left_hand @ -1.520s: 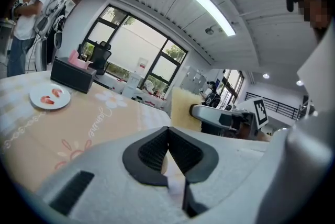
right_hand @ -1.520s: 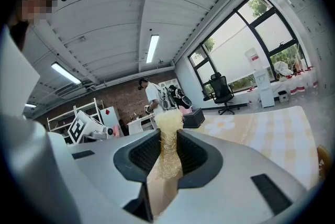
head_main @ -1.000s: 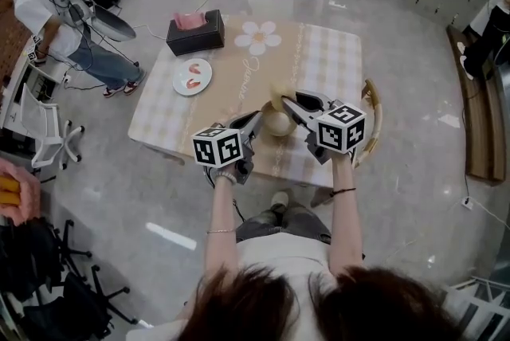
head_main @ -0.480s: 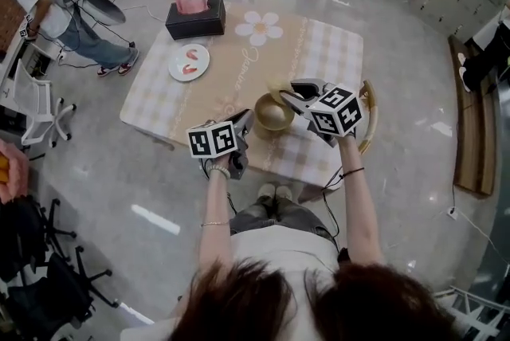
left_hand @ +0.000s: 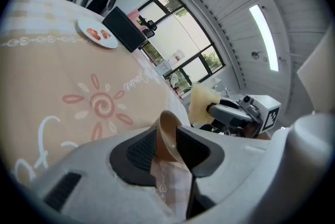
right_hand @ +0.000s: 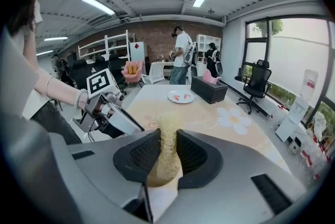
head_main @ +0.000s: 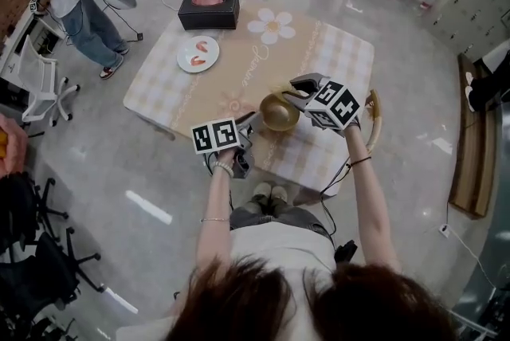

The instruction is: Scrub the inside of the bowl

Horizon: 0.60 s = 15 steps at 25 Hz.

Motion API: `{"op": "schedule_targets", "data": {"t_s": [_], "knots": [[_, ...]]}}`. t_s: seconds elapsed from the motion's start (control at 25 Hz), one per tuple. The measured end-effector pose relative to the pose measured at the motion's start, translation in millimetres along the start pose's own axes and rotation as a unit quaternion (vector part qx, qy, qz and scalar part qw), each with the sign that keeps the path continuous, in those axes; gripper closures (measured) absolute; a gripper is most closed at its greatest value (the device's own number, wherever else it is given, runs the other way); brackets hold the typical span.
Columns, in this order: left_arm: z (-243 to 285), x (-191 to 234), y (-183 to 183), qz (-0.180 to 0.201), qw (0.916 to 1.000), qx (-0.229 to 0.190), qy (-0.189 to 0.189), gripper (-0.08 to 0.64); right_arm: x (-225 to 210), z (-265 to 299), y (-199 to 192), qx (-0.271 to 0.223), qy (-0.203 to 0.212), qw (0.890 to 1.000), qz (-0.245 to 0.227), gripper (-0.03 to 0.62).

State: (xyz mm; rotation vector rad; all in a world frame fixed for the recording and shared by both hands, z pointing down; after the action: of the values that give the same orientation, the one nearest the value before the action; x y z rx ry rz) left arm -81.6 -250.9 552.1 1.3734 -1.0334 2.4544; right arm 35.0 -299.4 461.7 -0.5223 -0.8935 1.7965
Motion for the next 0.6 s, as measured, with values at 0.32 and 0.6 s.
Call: {"op": "schedule_targets", "data": {"t_s": [0.32, 0.6], "knots": [[6.7, 3.6, -9.8, -0.07, 0.9973, 0.015, -0.012, 0.449, 4.3, 8.9, -0.5, 0.084, 0.048, 0.989, -0.111, 0.508], [10.5, 7.4, -16.1, -0.101, 0.9942, 0.034, -0.01, 0.449, 3.7, 15.9, 1.7, 0.142, 0.091, 0.964, -0.206, 0.508]]}}
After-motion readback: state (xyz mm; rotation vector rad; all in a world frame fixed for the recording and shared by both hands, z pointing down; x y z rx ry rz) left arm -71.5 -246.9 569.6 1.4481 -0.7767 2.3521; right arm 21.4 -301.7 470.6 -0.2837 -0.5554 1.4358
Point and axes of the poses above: the fingertips, and each gripper's own axes: z forward along the fingers, x to its left, y out of its top, the point moved 4 cm from there along -z, backward along the fingers, and after that the axes turned 1 degree about -x, right-handed, at the moved point
